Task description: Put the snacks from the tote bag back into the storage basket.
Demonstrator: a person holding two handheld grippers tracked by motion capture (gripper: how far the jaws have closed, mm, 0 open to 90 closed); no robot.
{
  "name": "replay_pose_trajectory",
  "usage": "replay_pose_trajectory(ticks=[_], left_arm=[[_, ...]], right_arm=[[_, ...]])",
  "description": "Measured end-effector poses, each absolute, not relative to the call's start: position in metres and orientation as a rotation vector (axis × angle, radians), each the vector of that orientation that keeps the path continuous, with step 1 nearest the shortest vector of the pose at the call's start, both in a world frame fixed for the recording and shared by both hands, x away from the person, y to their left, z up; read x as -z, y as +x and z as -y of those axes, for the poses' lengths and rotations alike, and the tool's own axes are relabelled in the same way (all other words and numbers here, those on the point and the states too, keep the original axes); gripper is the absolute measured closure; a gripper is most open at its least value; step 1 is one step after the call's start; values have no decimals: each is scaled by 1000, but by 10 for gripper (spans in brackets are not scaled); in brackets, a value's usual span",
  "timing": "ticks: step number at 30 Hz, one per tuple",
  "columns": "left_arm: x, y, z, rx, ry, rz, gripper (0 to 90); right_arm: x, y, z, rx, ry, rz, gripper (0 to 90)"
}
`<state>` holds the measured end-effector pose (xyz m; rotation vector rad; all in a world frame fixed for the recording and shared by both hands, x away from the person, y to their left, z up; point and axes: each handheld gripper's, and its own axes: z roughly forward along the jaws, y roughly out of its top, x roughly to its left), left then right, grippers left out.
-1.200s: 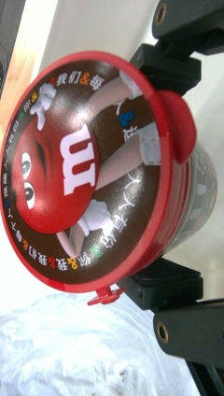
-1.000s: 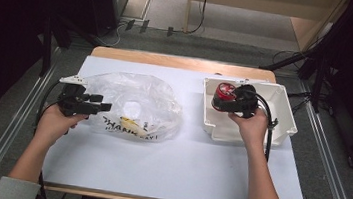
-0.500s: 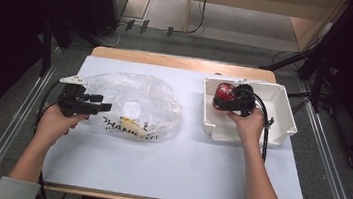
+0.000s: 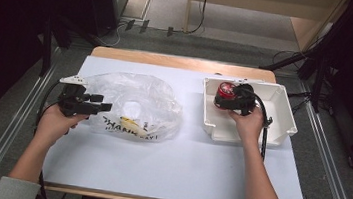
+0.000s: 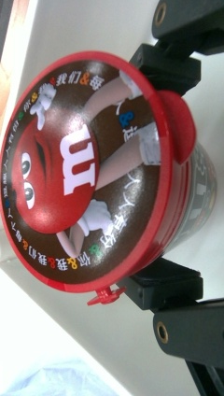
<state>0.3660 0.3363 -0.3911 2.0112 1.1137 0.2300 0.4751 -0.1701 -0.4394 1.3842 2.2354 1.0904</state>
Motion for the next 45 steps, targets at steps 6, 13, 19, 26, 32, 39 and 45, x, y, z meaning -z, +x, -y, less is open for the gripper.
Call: replay_pose_trajectory(ticks=[6,13,19,26,32,39,45], left_arm=[[391,366,-336,-231,2012,-1116,415],[392,366,-335,-227,2012,-1118,415],[392,366,-333,-231,2017,-1118,414],[391,366,-332,-228,2015,-1116,414],[392,367,-330,-222,2020,-1112,414],[392,367,-330,-221,2022,-1112,414],[393,367,-330,-221,2029,-1112,413]], right_arm=[[445,479,172,-1081,1398,-2235,265],[450,483,174,-1053,1400,-2226,265],[453,485,177,-1049,1408,-2227,265],[455,485,176,-1050,1418,-2230,265],[459,487,177,-1037,1428,-2231,265],[460,487,176,-1027,1434,-2237,264],[461,487,177,-1043,1449,-2232,264]])
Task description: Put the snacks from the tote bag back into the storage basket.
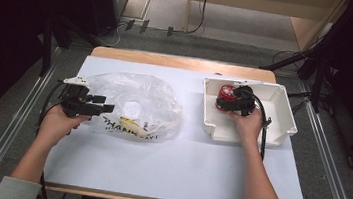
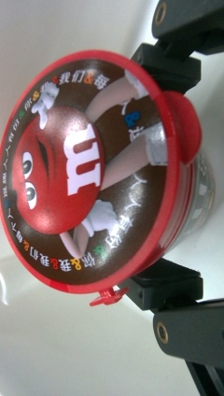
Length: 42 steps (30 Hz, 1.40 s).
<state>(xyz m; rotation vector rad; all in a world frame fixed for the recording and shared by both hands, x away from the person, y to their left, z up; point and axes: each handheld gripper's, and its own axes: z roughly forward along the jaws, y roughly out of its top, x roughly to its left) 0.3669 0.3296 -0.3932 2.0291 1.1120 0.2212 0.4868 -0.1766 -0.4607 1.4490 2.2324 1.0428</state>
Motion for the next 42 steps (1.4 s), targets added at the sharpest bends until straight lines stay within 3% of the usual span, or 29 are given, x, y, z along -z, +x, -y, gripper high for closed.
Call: replay_pose_trajectory(ticks=[42], left_arm=[[390,366,-331,-235,2021,-1107,412]], right_arm=[[459,475,183,-1059,1460,-2255,197]])
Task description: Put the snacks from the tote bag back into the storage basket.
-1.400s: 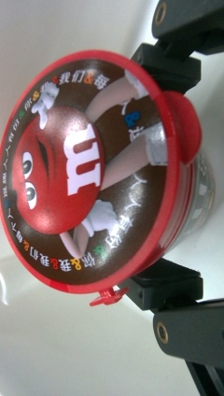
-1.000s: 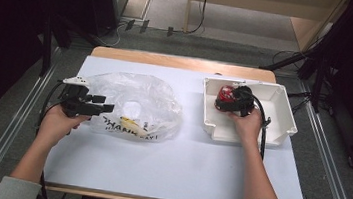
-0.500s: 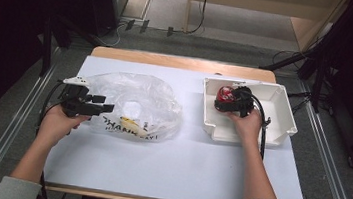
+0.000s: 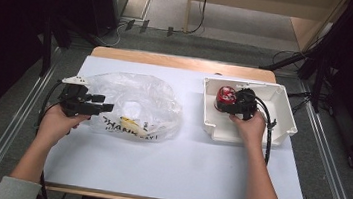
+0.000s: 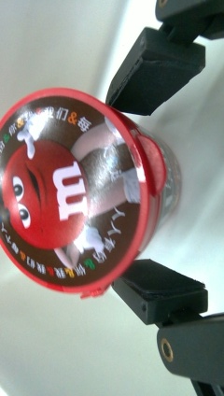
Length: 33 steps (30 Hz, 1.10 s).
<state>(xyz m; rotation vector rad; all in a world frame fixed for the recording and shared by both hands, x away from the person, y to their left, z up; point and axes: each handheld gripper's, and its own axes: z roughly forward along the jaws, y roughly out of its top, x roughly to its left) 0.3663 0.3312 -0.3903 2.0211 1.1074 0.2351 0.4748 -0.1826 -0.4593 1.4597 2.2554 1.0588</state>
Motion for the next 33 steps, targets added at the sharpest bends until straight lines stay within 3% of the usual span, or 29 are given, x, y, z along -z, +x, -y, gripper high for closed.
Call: replay_pose_trajectory(ticks=[19,20,21,22,25,26,33], left_arm=[[388,371,-325,-222,2019,-1091,408],[388,371,-325,-217,2026,-1089,409],[388,371,-325,-217,2026,-1089,408],[388,371,-324,-218,2030,-1087,408],[388,371,-324,-219,2031,-1088,408],[388,371,-324,-220,2031,-1088,408],[389,371,-324,-219,2027,-1092,409]], right_arm=[[446,442,191,-1109,1417,-2214,278],[443,439,195,-1130,1423,-2199,335],[443,439,195,-1130,1423,-2199,335],[441,436,198,-1166,1418,-2182,412],[440,433,200,-1175,1411,-2182,466],[440,431,202,-1169,1396,-2178,536],[435,428,210,-1221,1392,-2151,754]])
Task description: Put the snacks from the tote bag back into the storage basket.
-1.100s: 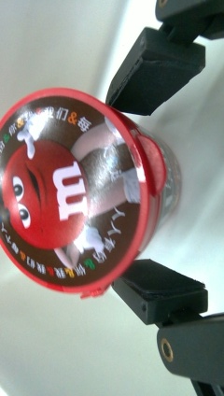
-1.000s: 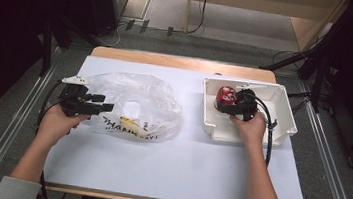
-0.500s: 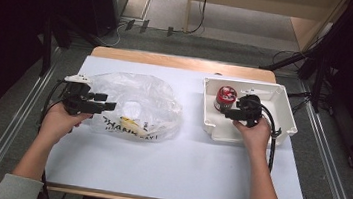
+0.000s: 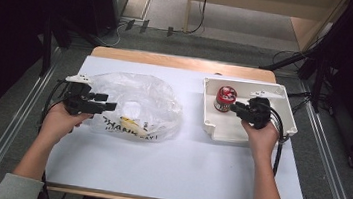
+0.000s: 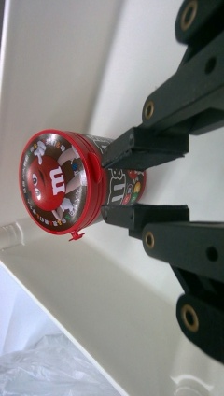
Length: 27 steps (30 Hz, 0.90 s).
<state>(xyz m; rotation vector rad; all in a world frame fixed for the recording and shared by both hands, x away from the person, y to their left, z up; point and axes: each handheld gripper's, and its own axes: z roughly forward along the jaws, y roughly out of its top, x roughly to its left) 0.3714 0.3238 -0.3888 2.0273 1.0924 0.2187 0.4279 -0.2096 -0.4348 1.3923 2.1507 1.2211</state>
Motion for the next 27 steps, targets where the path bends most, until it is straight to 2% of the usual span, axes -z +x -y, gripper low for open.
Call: replay_pose_trajectory(ticks=[4,5,27], left_arm=[[388,371,-323,-224,2032,-1087,409],[388,371,-324,-225,2033,-1088,409],[389,367,-327,-229,2028,-1095,409]], right_arm=[[432,426,213,-1210,1400,-2116,894],[432,427,214,-1210,1403,-2107,900],[439,442,214,-1190,1436,-2101,900]])
